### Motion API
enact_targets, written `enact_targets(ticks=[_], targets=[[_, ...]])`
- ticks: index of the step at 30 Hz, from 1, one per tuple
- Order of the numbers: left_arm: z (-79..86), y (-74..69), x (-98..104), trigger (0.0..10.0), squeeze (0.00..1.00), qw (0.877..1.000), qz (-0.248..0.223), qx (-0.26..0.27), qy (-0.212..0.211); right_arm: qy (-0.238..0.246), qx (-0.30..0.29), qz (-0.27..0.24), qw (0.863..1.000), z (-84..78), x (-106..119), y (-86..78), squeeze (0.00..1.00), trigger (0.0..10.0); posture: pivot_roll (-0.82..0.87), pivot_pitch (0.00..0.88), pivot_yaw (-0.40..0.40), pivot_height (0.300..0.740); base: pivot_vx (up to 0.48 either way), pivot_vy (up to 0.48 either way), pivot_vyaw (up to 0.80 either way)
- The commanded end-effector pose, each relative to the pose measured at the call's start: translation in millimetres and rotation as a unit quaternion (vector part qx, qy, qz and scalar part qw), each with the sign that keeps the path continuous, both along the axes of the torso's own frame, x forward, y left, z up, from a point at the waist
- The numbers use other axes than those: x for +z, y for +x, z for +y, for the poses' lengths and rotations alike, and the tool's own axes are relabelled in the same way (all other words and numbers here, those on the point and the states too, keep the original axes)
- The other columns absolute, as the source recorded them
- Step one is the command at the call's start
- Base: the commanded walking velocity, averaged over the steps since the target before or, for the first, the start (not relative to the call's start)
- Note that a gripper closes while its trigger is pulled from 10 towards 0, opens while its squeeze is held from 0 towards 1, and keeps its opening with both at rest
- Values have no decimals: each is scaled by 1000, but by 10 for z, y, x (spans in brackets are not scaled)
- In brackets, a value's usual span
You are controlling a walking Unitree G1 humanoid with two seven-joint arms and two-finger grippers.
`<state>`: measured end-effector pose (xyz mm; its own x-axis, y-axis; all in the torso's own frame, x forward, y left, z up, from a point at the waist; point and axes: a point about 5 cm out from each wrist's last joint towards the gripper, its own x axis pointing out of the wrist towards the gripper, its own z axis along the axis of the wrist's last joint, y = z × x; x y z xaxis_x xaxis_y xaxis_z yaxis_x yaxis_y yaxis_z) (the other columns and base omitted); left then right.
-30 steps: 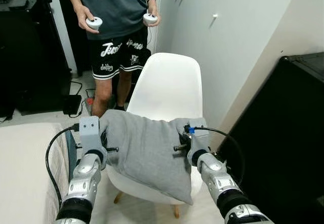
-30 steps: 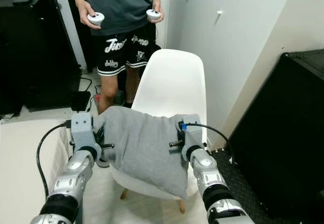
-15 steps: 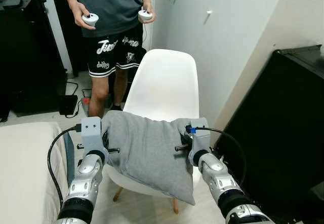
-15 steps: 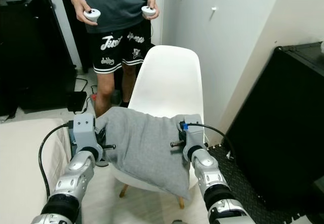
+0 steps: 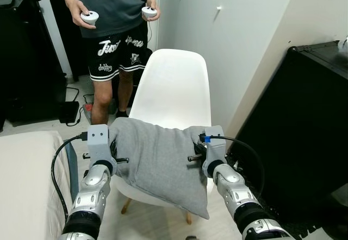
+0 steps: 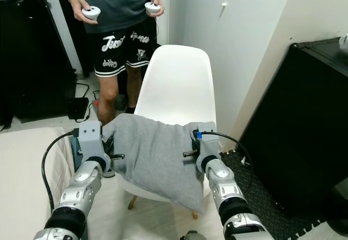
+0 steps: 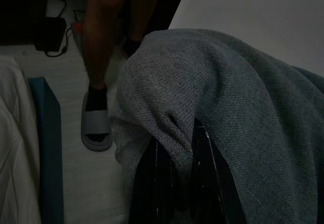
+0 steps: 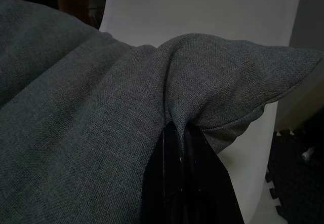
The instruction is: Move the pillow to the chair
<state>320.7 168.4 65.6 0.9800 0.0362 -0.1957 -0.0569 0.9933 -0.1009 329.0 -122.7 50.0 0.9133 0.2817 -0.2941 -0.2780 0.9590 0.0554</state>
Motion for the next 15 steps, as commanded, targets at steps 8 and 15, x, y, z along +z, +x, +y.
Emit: enact_targets(ticks=[8, 15], targets=[[-164, 53, 41, 10000, 0, 999, -13, -33, -1, 8, 24, -17, 1000, 121, 79, 29, 0, 10000, -55, 69, -61, 640, 0, 0, 0], [-170, 66, 56, 10000, 0, 999, -17, -37, 7, 4, 29, -15, 999, 135, 73, 28, 0, 10000, -53, 62, -65, 621, 0, 0, 0]])
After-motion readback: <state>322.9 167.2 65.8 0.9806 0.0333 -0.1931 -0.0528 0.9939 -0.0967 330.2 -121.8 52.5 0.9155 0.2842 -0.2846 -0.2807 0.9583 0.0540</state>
